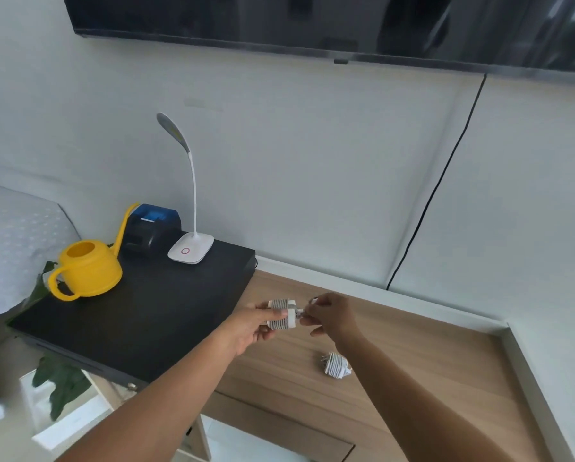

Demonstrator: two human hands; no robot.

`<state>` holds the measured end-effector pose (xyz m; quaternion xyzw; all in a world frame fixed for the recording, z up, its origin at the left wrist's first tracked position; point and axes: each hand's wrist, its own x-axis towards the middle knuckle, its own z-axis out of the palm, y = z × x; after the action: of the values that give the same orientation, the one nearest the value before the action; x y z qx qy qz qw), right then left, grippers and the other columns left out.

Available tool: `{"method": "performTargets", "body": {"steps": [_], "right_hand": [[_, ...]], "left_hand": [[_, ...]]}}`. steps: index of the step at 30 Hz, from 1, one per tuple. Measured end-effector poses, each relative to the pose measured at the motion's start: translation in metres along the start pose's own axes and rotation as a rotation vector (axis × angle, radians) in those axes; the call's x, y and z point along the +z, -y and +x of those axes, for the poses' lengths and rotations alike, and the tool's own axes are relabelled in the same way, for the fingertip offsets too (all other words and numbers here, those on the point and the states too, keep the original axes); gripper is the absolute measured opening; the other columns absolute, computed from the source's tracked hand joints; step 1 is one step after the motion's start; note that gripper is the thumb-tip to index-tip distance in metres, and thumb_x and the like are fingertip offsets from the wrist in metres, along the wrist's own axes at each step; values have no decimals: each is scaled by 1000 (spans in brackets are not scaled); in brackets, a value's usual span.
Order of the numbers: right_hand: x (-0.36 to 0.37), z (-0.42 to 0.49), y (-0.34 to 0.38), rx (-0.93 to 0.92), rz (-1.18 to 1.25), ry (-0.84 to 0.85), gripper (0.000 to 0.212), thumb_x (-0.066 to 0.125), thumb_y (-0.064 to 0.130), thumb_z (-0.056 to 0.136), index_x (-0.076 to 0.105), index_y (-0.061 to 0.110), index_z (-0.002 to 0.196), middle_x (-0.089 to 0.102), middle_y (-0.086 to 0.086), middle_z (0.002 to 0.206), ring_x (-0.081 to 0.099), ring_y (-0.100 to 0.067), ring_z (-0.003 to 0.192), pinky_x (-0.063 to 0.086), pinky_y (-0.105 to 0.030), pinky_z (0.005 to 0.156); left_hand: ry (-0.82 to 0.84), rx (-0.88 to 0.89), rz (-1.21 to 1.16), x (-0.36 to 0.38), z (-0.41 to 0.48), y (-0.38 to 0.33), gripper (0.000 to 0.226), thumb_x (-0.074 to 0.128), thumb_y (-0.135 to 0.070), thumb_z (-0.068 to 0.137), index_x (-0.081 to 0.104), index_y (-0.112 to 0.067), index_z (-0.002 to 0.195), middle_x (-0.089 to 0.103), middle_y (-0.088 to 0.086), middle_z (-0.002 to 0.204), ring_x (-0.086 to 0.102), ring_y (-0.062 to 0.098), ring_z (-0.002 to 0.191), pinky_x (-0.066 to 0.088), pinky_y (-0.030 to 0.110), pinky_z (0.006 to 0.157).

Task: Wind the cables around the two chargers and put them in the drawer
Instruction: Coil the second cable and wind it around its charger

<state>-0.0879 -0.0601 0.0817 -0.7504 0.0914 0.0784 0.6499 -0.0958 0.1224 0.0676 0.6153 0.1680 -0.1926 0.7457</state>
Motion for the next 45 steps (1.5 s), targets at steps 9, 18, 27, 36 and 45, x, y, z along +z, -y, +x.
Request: {"method": "performTargets", "body": {"steps": [9, 18, 27, 36, 45], "right_hand": [[5, 14, -69, 162, -43, -89, 5, 59, -1, 87, 60, 4, 87, 70, -14, 75, 73, -21, 63, 55, -30, 43], [20, 31, -110, 265, -105, -84, 41, 57, -13, 83, 61, 5, 119, 65, -7, 79, 63, -24, 74, 52, -27, 50], [30, 58, -151, 304, -139, -123, 53, 57, -7, 84, 49, 5, 134, 70, -11, 98, 68, -32, 93, 56, -50, 82], [29, 61, -162, 269, -229, 0, 53, 46, -1, 88, 49, 18, 137, 70, -5, 109, 67, -29, 96, 52, -38, 78], [19, 56, -158, 240, -237, 77, 39, 48, 3, 88, 60, 12, 123, 73, -2, 100, 63, -17, 80, 48, -30, 71]], "left_hand": [[28, -140, 12, -2, 19, 51, 43, 73, 2, 81, 58, 0, 122, 70, 19, 108, 70, 25, 89, 61, 31, 73], [-70, -173, 202, -3, 44, 85, 36, 81, -9, 77, 66, -11, 109, 74, 13, 101, 70, 21, 85, 59, 33, 74], [-184, -194, 232, 2, 78, 113, 47, 85, -12, 71, 66, -11, 114, 75, 8, 98, 68, 13, 72, 57, 27, 58], [-178, -161, 196, 0, 85, 118, 47, 82, -15, 76, 64, -12, 120, 74, 9, 101, 67, 12, 74, 58, 28, 59], [-179, -157, 141, 2, 82, 122, 51, 78, -10, 80, 60, -9, 127, 71, 12, 110, 65, 16, 80, 61, 33, 70]]}}
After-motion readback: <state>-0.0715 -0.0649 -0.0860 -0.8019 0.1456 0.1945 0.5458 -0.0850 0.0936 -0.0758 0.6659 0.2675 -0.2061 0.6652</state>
